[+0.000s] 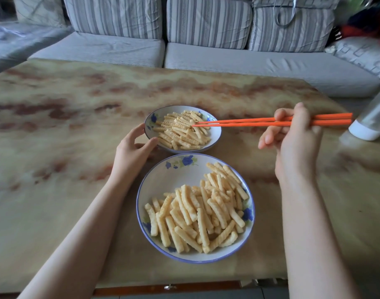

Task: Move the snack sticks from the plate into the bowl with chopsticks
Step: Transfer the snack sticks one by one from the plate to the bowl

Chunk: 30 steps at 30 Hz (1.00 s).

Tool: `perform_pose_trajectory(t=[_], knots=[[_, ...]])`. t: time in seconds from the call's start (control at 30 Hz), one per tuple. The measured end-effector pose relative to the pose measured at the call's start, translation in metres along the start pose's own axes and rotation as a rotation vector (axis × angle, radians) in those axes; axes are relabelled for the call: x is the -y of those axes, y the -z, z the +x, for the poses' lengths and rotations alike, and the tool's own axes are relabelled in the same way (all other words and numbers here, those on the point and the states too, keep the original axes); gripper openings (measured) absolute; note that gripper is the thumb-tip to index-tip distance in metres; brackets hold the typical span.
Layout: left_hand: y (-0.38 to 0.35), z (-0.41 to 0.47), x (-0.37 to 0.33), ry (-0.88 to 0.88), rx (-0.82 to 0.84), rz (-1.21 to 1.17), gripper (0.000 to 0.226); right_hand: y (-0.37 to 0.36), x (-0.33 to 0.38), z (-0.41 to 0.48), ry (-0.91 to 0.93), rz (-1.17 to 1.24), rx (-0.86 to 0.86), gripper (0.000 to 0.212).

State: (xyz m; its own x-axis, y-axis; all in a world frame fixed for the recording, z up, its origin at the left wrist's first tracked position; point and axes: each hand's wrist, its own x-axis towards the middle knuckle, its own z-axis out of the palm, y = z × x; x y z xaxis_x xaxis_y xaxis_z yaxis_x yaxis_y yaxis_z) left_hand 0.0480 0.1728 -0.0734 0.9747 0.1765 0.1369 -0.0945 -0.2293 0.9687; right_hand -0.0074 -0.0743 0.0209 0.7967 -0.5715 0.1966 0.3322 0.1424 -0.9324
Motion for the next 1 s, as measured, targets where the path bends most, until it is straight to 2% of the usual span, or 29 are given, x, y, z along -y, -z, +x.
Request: perform_pose_trajectory(t=[0.3, 0.67, 0.77, 0.9, 1.0], knots=[[-0.001, 0.000, -0.002, 0.008, -0.004, -0.004, 0.046, -0.010, -0.034, 0.008, 0.002, -0.129, 0.081, 0.046], [-0.001, -0.002, -0.003, -0.004, -0.004, -0.007, 0.046, 0.009, -0.005, 0.006, 0.064, -0.082, 0.094, 0.044], [-0.001, -0.001, -0.002, -0.013, -0.005, 0.005, 0.046, 0.019, 0.006, 0.005, 0.031, -0.086, 0.172, 0.046], [0.000, -0.001, -0.002, -0.005, -0.003, 0.005, 0.045, 0.029, 0.020, 0.002, -0.018, -0.140, 0.383, 0.056], [0.000, -0.002, -0.004, 0.005, -0.002, 0.013, 0.042, 0.032, 0.025, -0.002, -0.060, -0.218, 0.486, 0.057]])
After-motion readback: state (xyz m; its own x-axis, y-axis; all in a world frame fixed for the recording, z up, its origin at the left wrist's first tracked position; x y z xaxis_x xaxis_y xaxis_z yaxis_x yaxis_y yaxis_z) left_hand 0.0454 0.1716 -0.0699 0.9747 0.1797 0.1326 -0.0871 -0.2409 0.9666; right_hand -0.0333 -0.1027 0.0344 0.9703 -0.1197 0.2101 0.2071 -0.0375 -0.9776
